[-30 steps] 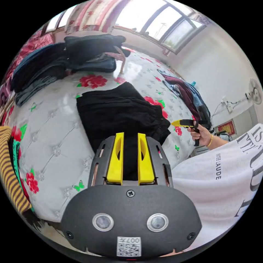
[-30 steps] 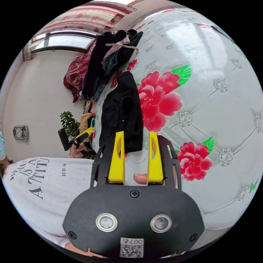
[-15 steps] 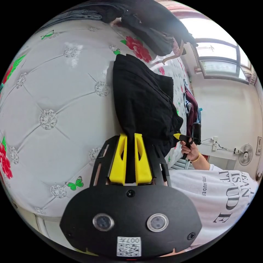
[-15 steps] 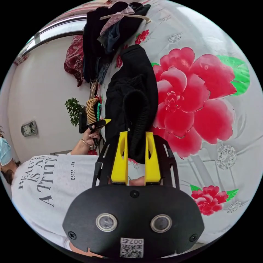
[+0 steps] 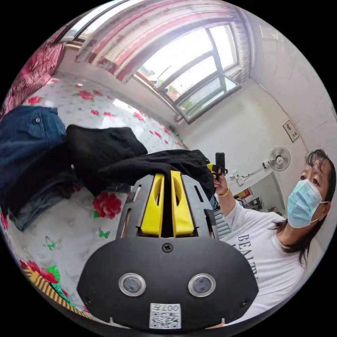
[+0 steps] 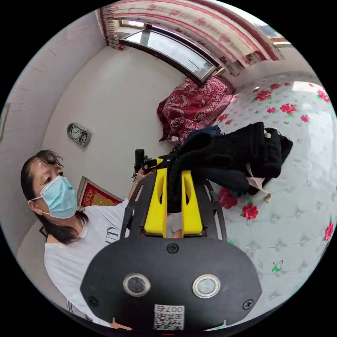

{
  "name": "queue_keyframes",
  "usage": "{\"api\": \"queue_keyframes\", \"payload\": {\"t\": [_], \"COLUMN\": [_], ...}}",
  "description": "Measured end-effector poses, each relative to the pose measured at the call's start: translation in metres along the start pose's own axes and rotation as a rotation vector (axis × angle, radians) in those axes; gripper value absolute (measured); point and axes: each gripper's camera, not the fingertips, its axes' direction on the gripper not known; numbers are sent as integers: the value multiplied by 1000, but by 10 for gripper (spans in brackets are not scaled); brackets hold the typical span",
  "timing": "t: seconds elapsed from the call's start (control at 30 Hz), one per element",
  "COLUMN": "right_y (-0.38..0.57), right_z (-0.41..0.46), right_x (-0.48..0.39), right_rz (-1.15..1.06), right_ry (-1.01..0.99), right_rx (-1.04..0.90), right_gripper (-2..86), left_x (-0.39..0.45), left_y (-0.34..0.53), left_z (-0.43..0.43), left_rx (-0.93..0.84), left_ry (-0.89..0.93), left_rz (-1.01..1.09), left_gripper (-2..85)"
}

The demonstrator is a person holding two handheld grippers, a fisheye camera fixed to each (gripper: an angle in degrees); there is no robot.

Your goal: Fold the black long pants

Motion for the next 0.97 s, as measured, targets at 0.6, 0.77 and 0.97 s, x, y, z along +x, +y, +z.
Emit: {"api": "queue_keyframes", "payload": {"t": [0.6, 0.77, 0.97], "right_y": [214, 372, 430], "right_z": [146, 153, 158], "right_x": [77, 8, -21], "right_rz": [361, 401, 350], "right_ry": [689, 960, 993], "right_rx": [-290, -616, -666], "right_gripper": [27, 10, 1], "left_x": [-15, 63, 162], "left_y": [152, 278, 304], "left_z": [138, 197, 264], "left_rx": [-434, -698, -880], "left_ry": [-741, -689, -735], "left_rz": [-131, -79, 154], "left_gripper": [63, 51, -5]}}
